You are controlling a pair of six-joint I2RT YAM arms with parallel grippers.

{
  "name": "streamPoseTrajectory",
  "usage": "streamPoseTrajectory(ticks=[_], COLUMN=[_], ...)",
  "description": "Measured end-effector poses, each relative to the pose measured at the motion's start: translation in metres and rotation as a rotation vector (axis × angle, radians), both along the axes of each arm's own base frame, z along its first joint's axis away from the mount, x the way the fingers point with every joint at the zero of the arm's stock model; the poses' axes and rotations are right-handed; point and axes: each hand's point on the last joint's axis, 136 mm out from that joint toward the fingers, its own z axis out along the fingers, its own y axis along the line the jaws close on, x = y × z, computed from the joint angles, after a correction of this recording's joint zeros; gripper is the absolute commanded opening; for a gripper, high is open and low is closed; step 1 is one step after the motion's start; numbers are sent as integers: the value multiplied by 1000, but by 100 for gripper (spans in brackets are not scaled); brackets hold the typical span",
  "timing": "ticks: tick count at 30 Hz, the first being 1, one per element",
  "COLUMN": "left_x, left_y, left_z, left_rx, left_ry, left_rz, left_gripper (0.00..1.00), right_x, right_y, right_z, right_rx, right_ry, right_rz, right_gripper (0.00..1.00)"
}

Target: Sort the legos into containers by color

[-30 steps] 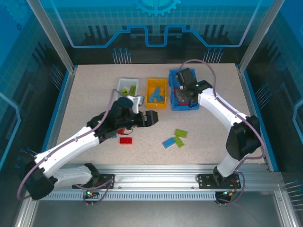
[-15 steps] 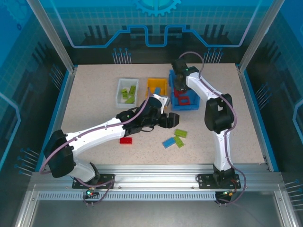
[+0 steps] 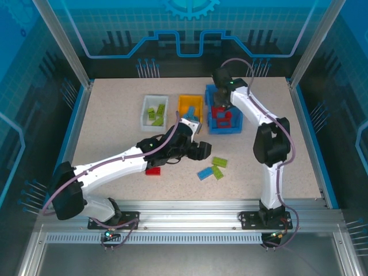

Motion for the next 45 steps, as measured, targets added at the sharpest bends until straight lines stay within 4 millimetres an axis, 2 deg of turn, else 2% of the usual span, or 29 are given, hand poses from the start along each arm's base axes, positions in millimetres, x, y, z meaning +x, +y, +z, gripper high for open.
streamPoseTrajectory(ticks=[4, 6, 9, 11, 13, 18, 21, 24, 27, 29, 31, 36, 38, 41, 45], left_x=[-6, -9, -13, -14, -12, -3, -6, -14, -33, -45, -47, -35, -25, -11, 5], left_y=[18, 32, 55, 74, 99, 169, 177, 153, 98, 63, 38, -22, -46, -75, -100], left_z=[0, 0, -2, -5, -10, -33, -40, -40, -48, -65, -81, -105, -108, -113, -126], left_rx=[33, 58, 103, 131, 161, 258, 282, 285, 310, 356, 402, 489, 510, 536, 585], left_ry=[-13, -18, -8, 5, 28, 113, 141, 116, 63, 53, 41, -43, -97, -168, -228], left_rz=[27, 53, 110, 157, 219, 393, 399, 288, 66, -80, -178, -382, -460, -540, -623], left_gripper=[79, 79, 79, 80, 80, 81, 82, 82, 82, 82, 83, 84, 94, 95, 96], right_x=[-20, -37, -67, -91, -116, -190, -225, -249, -263, -271, -280, -304, -311, -316, -318], right_y=[1, 2, 9, 20, 35, 79, 91, 91, 75, 58, 43, 0, -14, -24, -27], right_z=[64, 95, 121, 125, 122, 96, 82, 75, 76, 84, 97, 139, 151, 158, 154], right_rx=[48, 75, 110, 133, 154, 207, 229, 253, 282, 310, 353, 479, 509, 519, 506], right_ry=[-127, -194, -260, -281, -286, -254, -234, -228, -241, -271, -321, -475, -517, -538, -519], right_rz=[15, 31, 71, 119, 180, 382, 448, 459, 407, 353, 312, 240, 222, 205, 198], right_gripper=[59, 59, 60, 60, 61, 64, 65, 65, 67, 70, 73, 79, 80, 81, 81])
